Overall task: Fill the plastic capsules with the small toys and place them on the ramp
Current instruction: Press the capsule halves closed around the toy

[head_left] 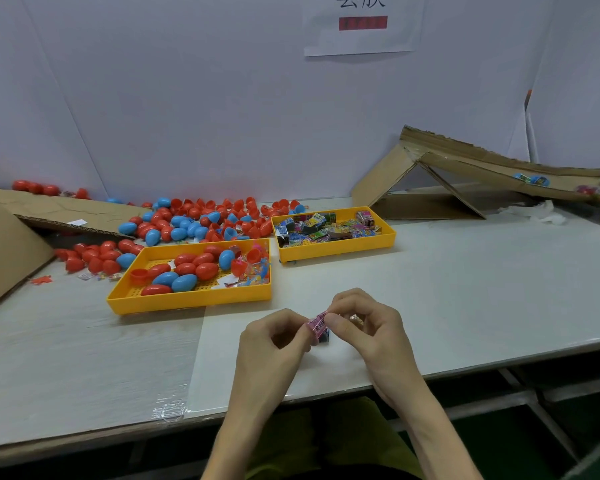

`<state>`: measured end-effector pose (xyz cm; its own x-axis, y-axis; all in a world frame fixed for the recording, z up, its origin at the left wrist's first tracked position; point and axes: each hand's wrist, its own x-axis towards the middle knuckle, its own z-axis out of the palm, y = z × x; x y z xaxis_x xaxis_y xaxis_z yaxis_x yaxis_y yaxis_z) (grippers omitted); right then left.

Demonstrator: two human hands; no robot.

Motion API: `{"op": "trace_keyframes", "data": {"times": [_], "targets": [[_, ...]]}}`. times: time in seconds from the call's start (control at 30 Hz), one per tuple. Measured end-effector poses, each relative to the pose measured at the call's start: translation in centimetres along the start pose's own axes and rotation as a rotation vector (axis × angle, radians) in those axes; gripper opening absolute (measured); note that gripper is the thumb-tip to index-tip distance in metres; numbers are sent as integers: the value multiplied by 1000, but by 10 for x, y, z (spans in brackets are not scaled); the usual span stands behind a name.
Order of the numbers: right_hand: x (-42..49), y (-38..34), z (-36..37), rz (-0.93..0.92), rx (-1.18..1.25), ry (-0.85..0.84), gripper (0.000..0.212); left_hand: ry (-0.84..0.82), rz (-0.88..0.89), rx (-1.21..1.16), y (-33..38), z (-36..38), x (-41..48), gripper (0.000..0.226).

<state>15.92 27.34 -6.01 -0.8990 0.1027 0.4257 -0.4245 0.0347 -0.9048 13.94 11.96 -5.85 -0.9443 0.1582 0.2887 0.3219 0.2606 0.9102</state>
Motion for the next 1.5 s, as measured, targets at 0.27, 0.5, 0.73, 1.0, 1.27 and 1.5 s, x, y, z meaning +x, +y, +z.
{"op": "trace_keyframes", "data": {"times": [0.27,0.5,0.73,1.0,1.27,1.5], "targets": [[1,-1,2,90,-45,-89,7,45,-36,-83,-2,-5,1,20],[2,-1,5,125,-97,-95,12,111,-14,-92,-4,-1,0,12],[2,-1,3,108,-31,-3,34,272,23,-275,-6,-7,-2,22],[4,-3,6,83,-68,15,46,171,-4,209,0,-69,60,11],[3,-2,6,102,-72,-1,44,132,-126,957,-23,-101,126,29],[3,-2,6,130,-81,5,36,126,-135,1069,-28,-101,134,22]]}}
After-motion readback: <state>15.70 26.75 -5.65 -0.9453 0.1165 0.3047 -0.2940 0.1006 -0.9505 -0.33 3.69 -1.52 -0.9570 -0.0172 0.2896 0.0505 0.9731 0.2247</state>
